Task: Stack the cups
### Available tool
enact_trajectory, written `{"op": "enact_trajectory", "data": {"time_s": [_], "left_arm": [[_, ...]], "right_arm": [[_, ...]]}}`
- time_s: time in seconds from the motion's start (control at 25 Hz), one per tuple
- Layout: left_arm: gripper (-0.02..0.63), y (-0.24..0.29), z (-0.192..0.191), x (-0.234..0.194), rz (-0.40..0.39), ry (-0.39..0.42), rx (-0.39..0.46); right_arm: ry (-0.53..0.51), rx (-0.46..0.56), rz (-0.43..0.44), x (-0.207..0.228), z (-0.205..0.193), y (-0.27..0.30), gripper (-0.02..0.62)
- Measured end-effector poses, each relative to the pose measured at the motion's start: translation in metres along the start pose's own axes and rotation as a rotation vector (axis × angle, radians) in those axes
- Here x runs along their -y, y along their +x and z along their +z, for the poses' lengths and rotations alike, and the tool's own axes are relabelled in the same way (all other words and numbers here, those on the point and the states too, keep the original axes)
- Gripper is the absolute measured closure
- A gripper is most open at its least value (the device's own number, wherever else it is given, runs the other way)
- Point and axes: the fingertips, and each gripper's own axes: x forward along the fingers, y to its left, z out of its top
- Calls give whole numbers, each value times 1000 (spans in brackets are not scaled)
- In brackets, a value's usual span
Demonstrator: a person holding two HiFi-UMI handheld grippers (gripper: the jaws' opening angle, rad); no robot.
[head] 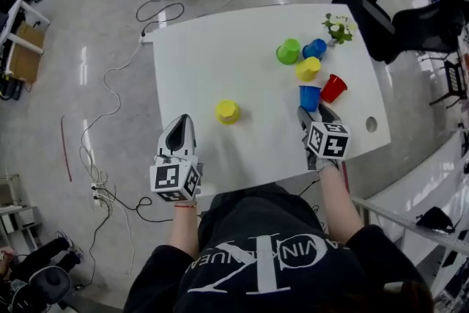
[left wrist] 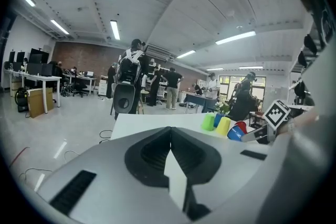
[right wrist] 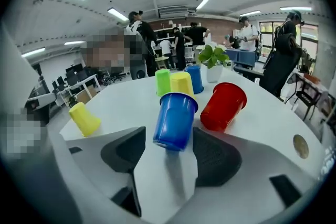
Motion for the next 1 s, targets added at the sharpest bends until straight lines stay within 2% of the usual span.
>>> {"op": "enact_trajectory", "data": {"time_s": [0.12, 0.24, 0.36, 0.6, 0.76, 1.0], "left_arm": [[603, -1, -3, -2, 5, -2, -9], [603, -4, -6, -6, 22, -9, -17], [603, -9, -8, -11, 39, -13, -21], [603, -10, -12, -11, 49, -24, -18], [603, -10, -11, -8, 45, -20, -15], [603, -19, -11, -13, 69, -25, -5]], "right_arm": [[-22, -22, -2, 0, -4, 8, 302], [-40, -33, -20, 3, -5, 13, 338], [-56, -15, -17, 2, 0, 11, 345], [-223, 18, 26, -17, 20, 5, 347], [-380, 39, 109, -47, 33, 1, 348], [-623, -43, 334, -110, 30, -4, 356]]}}
